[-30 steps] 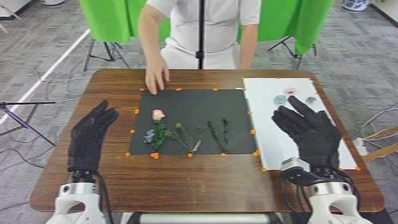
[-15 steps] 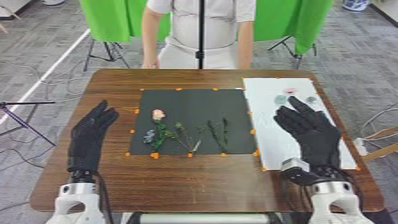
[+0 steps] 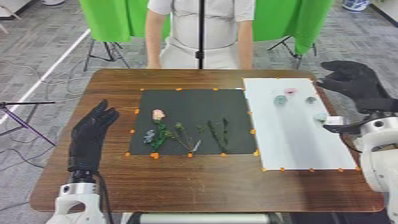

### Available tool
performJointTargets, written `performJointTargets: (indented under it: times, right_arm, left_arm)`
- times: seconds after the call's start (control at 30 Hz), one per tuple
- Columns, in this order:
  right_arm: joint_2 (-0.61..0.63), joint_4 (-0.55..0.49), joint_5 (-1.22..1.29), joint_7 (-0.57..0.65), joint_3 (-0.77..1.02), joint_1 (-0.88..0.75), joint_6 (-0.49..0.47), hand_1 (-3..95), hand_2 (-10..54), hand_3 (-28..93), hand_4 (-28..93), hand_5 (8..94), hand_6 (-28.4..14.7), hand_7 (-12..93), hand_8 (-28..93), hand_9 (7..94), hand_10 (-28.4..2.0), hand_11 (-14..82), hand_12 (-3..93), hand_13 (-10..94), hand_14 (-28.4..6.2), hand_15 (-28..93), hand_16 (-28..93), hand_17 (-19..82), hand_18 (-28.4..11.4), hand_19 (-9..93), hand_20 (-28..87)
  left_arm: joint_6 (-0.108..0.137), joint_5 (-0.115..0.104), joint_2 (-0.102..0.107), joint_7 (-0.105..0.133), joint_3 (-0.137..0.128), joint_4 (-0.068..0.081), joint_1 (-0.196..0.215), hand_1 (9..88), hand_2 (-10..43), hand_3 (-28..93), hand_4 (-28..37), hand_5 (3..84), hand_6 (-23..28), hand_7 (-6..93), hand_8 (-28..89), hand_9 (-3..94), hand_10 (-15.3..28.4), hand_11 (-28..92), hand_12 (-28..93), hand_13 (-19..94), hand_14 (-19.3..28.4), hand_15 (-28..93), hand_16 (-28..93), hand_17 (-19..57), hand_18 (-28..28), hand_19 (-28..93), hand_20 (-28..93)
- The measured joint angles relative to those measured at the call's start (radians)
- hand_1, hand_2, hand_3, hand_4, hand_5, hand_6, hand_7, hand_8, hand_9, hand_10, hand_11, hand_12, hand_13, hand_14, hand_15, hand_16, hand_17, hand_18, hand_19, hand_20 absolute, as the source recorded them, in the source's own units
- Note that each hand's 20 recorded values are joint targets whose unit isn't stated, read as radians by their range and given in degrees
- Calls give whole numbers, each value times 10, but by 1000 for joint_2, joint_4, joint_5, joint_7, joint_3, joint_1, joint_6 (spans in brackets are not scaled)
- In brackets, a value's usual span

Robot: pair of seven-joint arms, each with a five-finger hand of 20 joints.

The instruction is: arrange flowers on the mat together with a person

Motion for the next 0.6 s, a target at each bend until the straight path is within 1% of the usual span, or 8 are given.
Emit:
performJointTargets:
  times: [0.03,0.17,0.2,0.27,0.33,0.4,0.47,0.6]
  right_arm:
    - [27,17,-62,15,-13,26,-49,247,-95,715,-187,475,6,161,-107,583,-160,158,200,614,-132,242,224,299,-165,488,366]
    - [107,81,-267,43,-81,125,-338,261,-95,708,-190,523,11,162,-110,645,-156,149,188,650,-127,228,219,321,-165,482,348]
    - [120,96,-304,58,-104,147,-398,262,-95,708,-189,525,11,160,-111,652,-155,149,187,656,-127,227,219,324,-165,484,347]
    - [136,128,-376,97,-147,185,-488,265,-95,710,-187,524,12,157,-111,662,-154,151,186,667,-125,228,221,332,-166,489,348]
    - [137,160,-457,123,-172,210,-538,271,-95,707,-187,522,12,153,-110,674,-151,148,182,692,-122,229,223,351,-166,491,345]
    - [133,186,-547,128,-175,219,-567,276,-95,703,-186,521,14,151,-109,690,-149,144,178,715,-116,229,225,373,-163,482,338]
    - [130,205,-604,133,-173,220,-583,285,-95,696,-186,521,15,147,-107,707,-143,140,173,743,-109,229,230,399,-162,483,339]
    - [125,234,-598,142,-173,223,-586,293,-95,691,-191,511,17,146,-105,726,-138,135,169,787,-95,227,235,442,-159,501,350]
  left_arm:
    - [0,0,0,0,0,0,0,257,-69,669,-195,425,49,58,-52,417,124,132,165,362,147,105,22,98,84,25,196]
    - [-1,0,1,0,0,0,0,258,-69,668,-196,425,49,58,-52,417,124,131,165,361,145,105,22,97,85,24,196]
    - [-1,1,1,0,0,0,-1,258,-69,669,-195,426,49,58,-51,417,124,132,165,361,146,105,22,97,85,24,196]
    - [-2,1,1,0,-1,0,-1,257,-69,669,-194,426,49,58,-51,417,124,132,165,362,146,105,22,97,85,24,196]
    - [-3,1,1,0,-2,0,-1,258,-69,668,-195,427,49,58,-52,417,124,131,165,362,146,105,22,97,85,24,196]
    - [-4,2,1,0,-2,0,-1,258,-69,668,-194,427,48,59,-52,417,124,131,165,363,146,105,22,97,85,24,196]
    - [-4,2,1,0,-3,-1,0,257,-70,669,-194,427,46,60,-52,416,124,132,165,361,146,105,22,97,85,24,195]
    - [-5,2,1,0,-5,-1,0,258,-73,671,-191,433,34,66,-53,417,124,131,165,361,146,105,22,97,85,24,195]
